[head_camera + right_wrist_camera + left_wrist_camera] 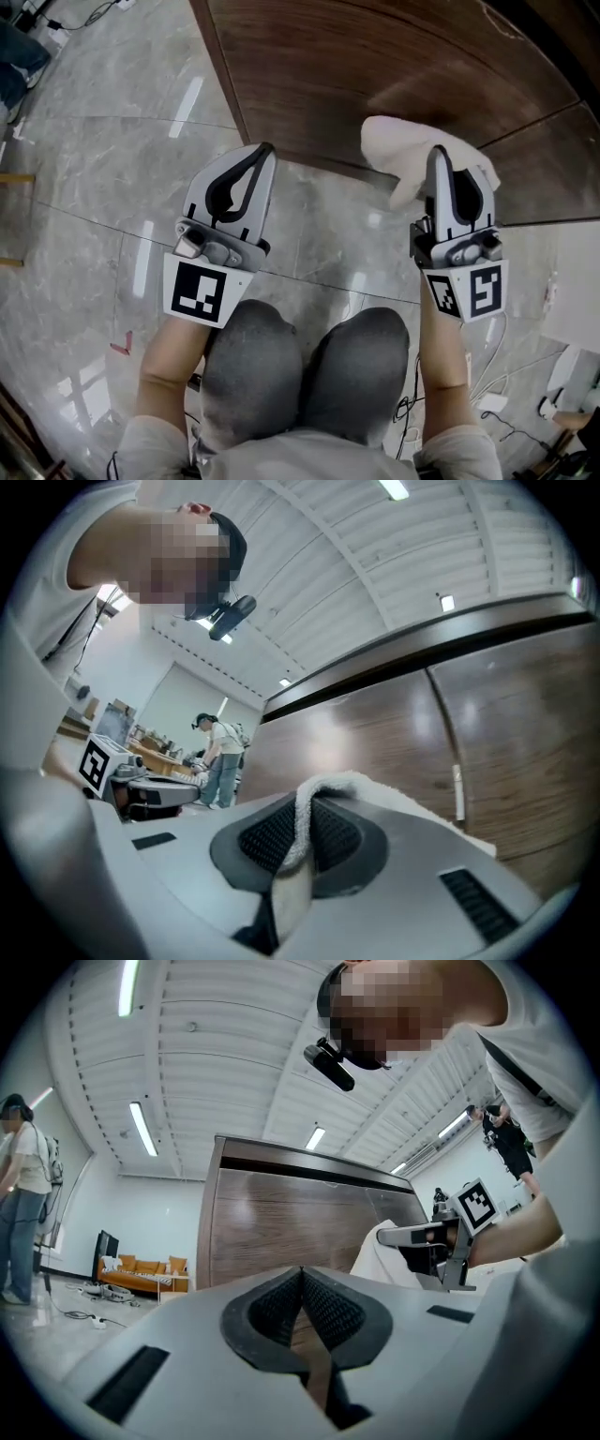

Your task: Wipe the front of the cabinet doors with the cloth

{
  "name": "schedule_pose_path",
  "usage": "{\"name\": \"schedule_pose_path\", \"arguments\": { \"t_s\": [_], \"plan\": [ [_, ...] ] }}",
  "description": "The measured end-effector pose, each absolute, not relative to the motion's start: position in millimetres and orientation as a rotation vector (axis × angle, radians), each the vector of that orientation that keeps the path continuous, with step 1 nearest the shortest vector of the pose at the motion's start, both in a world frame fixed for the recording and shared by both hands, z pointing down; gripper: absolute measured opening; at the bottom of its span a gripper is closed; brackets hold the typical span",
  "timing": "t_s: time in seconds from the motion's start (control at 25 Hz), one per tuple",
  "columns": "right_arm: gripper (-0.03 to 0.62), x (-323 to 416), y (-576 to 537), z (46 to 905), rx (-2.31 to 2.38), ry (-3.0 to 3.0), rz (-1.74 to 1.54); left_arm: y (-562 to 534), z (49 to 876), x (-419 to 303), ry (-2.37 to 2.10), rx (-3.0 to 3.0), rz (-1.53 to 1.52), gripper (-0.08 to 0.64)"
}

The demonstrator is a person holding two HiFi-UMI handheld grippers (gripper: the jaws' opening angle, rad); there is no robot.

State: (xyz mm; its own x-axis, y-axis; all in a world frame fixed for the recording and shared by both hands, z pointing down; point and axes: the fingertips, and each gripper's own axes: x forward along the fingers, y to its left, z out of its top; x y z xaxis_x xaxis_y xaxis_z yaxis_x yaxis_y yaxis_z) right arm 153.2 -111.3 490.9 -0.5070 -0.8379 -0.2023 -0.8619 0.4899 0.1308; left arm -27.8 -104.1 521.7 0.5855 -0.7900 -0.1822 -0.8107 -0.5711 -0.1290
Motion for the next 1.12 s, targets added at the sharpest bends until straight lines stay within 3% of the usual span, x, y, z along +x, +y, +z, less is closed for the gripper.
{"name": "schedule_pose_path", "arguments": {
  "t_s": [0.32,0.6,1.12],
  "plan": [
    [0.052,15.5,-119.4,505.0,-1.056,2.803,0.257,-99.7,536.3,-88.5,1.461,-2.540,0.074,0.017],
    [0.052,-53.3,-144.8,531.2,-0.950,2.860,0.255,-103.3,554.1,-112.9,1.501,-2.536,0.041,0.017],
    [0.052,-87.0,-197.7,614.9,-1.097,2.982,0.293,-118.1,574.1,-128.1,1.542,-2.550,0.036,0.017]
  ]
}}
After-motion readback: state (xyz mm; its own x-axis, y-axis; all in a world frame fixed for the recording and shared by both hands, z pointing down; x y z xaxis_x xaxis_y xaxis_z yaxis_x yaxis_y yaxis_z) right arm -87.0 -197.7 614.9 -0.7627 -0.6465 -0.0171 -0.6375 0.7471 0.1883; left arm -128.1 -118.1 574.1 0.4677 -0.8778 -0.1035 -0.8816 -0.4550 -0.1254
